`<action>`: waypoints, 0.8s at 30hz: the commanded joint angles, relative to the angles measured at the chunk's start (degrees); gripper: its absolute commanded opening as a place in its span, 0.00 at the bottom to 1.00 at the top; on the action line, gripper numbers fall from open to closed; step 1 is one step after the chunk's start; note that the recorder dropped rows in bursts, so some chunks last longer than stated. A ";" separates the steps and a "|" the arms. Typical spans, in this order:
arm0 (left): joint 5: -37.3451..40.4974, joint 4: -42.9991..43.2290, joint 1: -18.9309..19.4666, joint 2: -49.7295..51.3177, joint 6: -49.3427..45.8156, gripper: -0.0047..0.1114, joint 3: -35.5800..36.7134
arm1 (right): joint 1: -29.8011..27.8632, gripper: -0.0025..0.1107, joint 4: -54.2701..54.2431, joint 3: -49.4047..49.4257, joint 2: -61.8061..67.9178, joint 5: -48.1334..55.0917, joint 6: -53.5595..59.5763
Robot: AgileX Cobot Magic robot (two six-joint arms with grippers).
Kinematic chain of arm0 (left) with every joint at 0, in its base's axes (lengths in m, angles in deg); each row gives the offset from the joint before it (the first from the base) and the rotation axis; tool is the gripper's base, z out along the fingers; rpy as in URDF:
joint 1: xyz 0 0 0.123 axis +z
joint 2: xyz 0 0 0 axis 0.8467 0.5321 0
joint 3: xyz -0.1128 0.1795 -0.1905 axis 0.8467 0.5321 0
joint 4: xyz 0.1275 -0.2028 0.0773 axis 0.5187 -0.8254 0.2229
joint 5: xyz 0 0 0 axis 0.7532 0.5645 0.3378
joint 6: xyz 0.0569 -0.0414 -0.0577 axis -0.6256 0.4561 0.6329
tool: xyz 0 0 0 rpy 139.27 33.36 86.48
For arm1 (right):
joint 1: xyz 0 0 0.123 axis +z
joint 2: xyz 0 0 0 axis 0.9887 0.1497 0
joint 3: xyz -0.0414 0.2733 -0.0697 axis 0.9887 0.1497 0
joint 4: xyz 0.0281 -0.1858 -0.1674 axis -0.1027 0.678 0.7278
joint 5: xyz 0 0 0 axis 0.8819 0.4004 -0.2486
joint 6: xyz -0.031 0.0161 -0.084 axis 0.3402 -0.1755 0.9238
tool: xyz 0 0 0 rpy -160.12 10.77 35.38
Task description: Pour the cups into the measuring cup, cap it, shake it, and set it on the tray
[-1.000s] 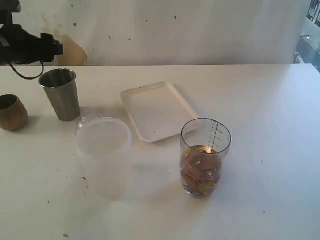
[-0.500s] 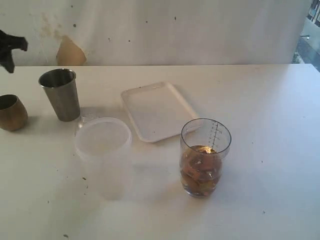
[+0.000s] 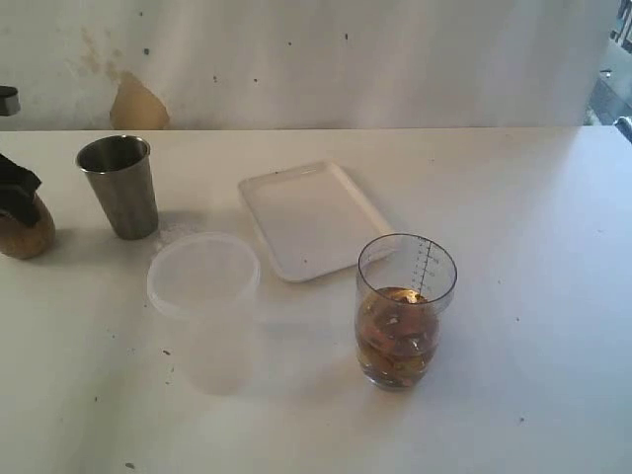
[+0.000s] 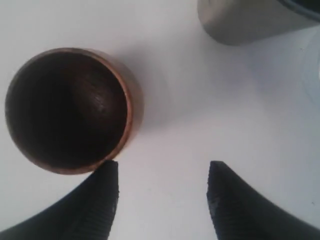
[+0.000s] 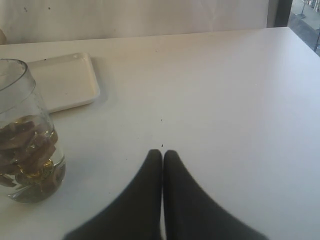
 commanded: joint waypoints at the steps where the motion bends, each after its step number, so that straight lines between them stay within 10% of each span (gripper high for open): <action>1: -8.26 4.01 -0.19 -0.18 -1.08 0.49 3.13 | -0.28 0.02 0.17 0.31 -0.24 -0.08 0.67; 6: -9.76 4.39 -0.19 0.14 -1.32 0.47 4.24 | -0.28 0.02 0.17 0.31 -0.24 -0.08 0.67; 15: -3.48 4.49 -0.19 2.57 -6.66 0.04 6.60 | -0.28 0.02 0.17 0.31 -0.24 -0.08 0.67; 24: -3.01 4.49 -0.19 -2.24 -5.52 0.04 6.60 | -0.28 0.02 0.17 0.31 -0.24 -0.08 0.67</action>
